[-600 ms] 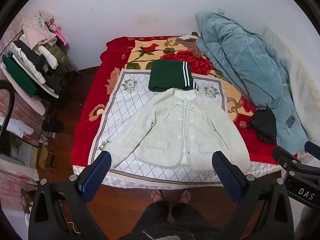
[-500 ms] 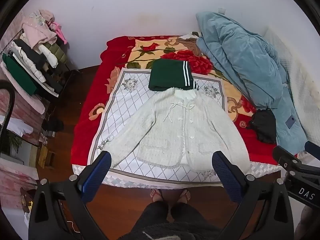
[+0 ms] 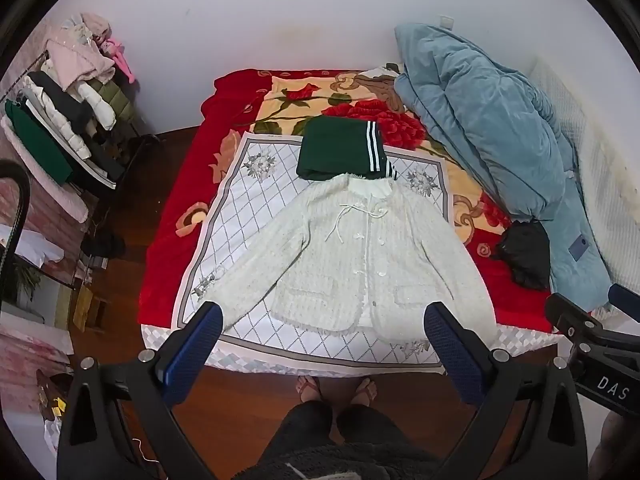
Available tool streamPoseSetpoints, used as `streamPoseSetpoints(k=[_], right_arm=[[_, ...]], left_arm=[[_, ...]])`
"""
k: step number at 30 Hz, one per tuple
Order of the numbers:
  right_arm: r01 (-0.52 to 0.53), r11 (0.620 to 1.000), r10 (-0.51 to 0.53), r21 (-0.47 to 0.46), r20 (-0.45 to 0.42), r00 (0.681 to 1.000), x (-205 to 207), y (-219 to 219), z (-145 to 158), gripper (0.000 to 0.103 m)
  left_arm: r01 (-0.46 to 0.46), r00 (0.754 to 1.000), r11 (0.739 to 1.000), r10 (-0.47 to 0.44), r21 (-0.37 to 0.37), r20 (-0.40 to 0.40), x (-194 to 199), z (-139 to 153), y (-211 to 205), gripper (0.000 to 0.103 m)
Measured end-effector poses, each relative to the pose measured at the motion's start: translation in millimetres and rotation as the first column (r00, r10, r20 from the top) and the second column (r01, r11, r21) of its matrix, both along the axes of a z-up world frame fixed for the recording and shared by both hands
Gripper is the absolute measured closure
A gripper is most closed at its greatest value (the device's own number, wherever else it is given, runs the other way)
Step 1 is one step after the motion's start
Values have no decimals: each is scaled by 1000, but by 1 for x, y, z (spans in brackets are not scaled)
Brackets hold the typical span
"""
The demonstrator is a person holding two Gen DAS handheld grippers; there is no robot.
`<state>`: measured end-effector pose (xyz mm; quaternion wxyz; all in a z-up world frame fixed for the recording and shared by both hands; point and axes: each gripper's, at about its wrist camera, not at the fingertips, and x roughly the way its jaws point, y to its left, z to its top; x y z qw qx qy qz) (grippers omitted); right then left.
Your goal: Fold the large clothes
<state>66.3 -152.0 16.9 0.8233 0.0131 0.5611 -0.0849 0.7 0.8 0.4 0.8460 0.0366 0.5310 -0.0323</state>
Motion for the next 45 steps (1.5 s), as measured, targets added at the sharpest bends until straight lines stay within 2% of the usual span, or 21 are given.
streamPoseSetpoints(k=[45], right_arm=[[-15,999,16,-35,5,1000,8,12,10,0]], left_arm=[[-8,1000,1000,8,-14,3,0,6,6,0]])
